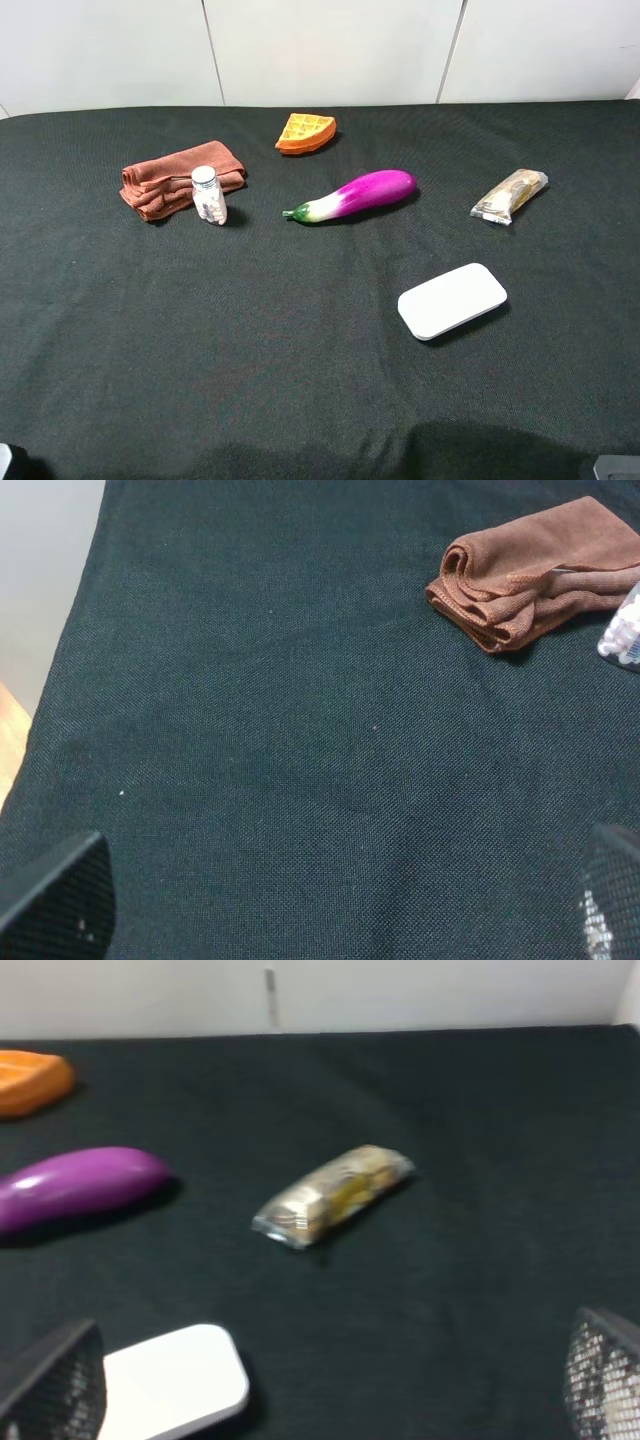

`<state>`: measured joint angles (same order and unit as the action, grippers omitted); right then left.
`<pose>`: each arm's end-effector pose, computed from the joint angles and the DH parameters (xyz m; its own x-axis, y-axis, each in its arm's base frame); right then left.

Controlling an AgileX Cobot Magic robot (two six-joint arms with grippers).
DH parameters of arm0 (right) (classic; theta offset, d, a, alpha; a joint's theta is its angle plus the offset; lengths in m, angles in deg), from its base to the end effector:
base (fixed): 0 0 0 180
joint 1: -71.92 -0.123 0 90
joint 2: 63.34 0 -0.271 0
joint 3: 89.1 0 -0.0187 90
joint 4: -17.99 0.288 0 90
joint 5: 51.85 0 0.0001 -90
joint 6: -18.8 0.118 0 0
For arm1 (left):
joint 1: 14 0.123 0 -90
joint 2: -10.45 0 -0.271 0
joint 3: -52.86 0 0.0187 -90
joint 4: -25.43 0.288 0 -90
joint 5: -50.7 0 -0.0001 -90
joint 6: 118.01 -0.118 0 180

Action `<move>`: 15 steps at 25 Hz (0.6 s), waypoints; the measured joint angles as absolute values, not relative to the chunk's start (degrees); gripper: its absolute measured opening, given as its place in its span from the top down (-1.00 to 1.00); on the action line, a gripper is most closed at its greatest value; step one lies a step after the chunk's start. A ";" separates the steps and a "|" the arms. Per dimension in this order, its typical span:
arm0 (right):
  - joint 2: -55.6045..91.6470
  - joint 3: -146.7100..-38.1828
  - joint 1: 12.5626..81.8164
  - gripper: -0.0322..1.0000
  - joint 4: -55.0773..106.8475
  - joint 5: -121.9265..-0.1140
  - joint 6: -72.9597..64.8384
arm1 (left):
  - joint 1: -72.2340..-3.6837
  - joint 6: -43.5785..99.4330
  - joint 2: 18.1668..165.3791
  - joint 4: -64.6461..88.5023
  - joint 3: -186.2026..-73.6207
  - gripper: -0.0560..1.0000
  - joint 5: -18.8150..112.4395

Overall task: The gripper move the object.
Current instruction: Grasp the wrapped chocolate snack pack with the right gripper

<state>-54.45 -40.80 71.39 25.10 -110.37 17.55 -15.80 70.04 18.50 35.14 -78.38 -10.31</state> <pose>0.0699 0.0131 0.2860 -0.4348 0.0390 -0.8997 -0.0857 0.9927 0.0844 0.0665 0.0153 0.2803 -0.4545 -0.0428 -0.8897 -0.1262 0.9919 0.0167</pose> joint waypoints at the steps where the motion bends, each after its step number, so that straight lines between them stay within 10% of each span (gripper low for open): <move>1: -54.45 -40.80 71.33 -0.41 25.96 -110.31 17.55 | -15.80 70.04 18.50 35.14 -78.38 -0.91 -10.31; 15: -45.38 -41.12 71.09 -0.41 27.98 -106.45 20.36 | -15.80 70.04 18.50 35.14 -78.38 -0.91 -10.31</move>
